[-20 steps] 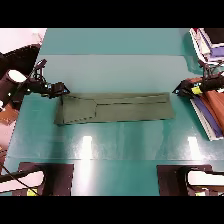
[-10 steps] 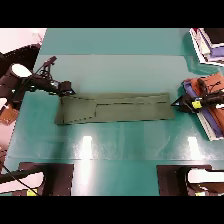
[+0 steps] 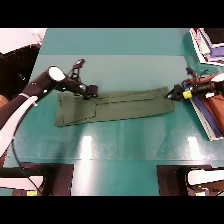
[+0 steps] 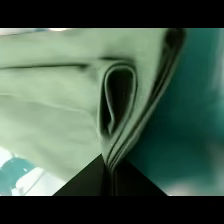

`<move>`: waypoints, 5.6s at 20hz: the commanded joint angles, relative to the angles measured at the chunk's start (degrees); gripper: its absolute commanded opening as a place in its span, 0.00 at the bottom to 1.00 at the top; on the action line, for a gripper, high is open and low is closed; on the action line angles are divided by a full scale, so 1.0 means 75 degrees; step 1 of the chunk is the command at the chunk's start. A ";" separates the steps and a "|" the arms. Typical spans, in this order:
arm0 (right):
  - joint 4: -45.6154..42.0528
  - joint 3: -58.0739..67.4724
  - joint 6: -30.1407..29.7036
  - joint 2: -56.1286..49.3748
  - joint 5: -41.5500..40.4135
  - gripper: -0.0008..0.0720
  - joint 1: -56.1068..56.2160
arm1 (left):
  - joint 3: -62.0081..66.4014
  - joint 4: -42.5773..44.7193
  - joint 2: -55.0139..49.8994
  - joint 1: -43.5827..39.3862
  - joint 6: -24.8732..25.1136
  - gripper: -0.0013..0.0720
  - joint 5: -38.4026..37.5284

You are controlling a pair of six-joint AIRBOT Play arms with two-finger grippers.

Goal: Fold the shirts.

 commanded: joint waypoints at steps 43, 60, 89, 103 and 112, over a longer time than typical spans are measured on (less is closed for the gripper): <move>0.0271 -0.0227 0.0965 0.0096 -0.1982 0.84 0.3856 | 0.2433 0.1993 0.2037 0.3579 -0.0087 0.05 -0.1839; 0.1772 0.3016 0.0600 -0.2850 -0.1743 0.03 0.5059 | 0.2396 0.1679 0.1982 0.3381 -0.0087 0.05 -0.2060; 0.0769 0.2894 0.0845 0.2308 -0.1714 0.03 -0.3474 | 0.2396 0.1839 0.1982 0.1352 -0.0350 0.05 -0.1524; -0.4296 0.0679 0.1923 0.4202 0.0501 0.03 -0.4450 | 0.2396 0.1842 0.1982 0.1355 -0.0090 0.05 -0.1524; -0.6274 -0.0562 0.2699 0.4613 0.0918 0.85 -0.4441 | 0.2396 0.1842 0.1982 0.1352 -0.0087 0.05 -0.1530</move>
